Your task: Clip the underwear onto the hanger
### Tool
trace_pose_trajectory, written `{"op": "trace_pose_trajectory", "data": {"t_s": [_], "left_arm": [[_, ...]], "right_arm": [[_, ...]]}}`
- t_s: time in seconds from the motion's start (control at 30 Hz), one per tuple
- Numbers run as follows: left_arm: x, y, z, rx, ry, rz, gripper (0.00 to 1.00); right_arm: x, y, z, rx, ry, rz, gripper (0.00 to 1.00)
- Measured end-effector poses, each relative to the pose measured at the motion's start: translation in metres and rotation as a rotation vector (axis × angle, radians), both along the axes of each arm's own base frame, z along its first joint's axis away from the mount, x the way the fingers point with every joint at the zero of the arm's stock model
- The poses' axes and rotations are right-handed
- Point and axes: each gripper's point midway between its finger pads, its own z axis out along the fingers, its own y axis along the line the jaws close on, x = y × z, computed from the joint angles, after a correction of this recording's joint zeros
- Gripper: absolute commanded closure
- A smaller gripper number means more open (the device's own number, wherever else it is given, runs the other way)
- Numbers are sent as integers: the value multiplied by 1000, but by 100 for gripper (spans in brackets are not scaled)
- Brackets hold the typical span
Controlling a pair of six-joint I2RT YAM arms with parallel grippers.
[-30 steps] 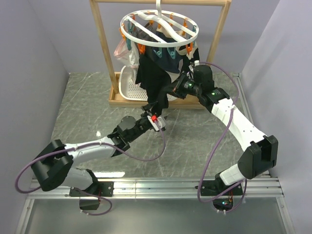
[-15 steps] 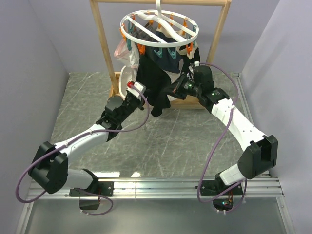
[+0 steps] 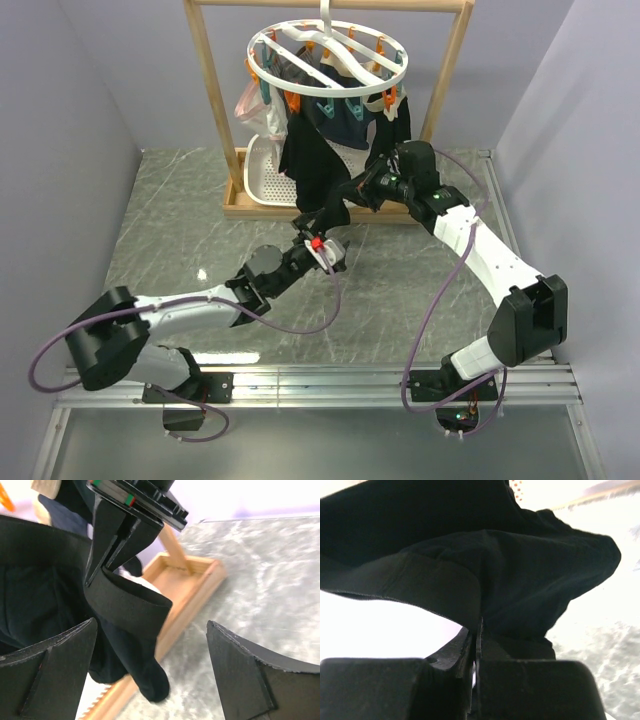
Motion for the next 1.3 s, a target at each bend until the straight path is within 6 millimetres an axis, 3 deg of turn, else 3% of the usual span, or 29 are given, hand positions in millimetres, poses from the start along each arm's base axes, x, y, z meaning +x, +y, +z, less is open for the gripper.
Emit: {"op": "trace_pose_trajectory", "data": {"t_s": [0.2, 0.3, 0.43, 0.5, 0.63, 0.7, 0.77, 0.8, 0.97, 1.3], "left_arm": [[22, -2, -19, 81, -83, 106, 23], [28, 1, -18, 91, -106, 140, 45], [33, 9, -3, 49, -124, 175, 93], [35, 17, 6, 8, -94, 173, 100], [48, 38, 37, -125, 39, 140, 100], [53, 48, 50, -196, 101, 118, 100], [55, 57, 52, -254, 176, 97, 100], [57, 62, 49, -283, 230, 82, 100], [70, 80, 17, -398, 483, 76, 100], [90, 85, -55, -623, 964, 78, 100]], "right_arm": [[-5, 4, 0, 61, 79, -8, 100], [-6, 5, 0, 75, 96, -9, 100], [-6, 5, 0, 75, 98, -9, 100], [-6, 5, 0, 73, 95, -7, 100], [-5, 3, 0, 68, 81, -5, 90], [-5, 4, 3, 74, 68, 8, 74], [-3, 3, 5, 67, 40, 16, 60], [-1, 1, 5, 61, 32, 11, 49], [12, -18, 3, 22, -14, -24, 35], [22, -31, 8, -36, -145, -1, 33]]}}
